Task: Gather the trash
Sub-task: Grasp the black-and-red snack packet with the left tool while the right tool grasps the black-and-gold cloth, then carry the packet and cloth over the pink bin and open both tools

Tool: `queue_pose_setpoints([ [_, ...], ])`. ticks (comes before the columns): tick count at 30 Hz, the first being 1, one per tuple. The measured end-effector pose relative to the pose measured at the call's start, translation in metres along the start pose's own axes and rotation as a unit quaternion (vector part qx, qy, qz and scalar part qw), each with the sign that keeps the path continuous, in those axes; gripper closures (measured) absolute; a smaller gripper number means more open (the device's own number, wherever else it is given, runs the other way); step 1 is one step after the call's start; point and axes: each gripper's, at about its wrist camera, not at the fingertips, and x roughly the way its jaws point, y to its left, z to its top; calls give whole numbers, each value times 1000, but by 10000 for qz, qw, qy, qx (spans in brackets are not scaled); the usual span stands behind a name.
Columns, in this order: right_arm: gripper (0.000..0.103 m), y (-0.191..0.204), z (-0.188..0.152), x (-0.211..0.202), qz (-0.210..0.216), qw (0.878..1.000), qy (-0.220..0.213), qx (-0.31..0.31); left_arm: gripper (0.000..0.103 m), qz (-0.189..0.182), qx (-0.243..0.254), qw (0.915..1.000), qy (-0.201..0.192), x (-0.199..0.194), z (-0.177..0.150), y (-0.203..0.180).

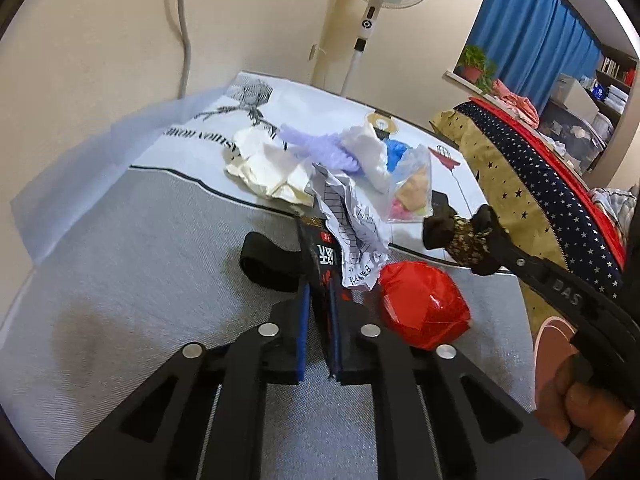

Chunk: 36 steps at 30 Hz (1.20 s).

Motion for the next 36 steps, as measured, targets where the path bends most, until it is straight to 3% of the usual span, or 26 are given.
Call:
queue_pose_setpoints([
  [18,97,21,-8,-119,-379,9967,-552,-468,97,-30,385,9973,-630,-72,-4,-14],
  [36,97,-8,-35,-203,-1092,9889,-863,-522,97,-383,821,9918,-904,-114,-24,-47],
])
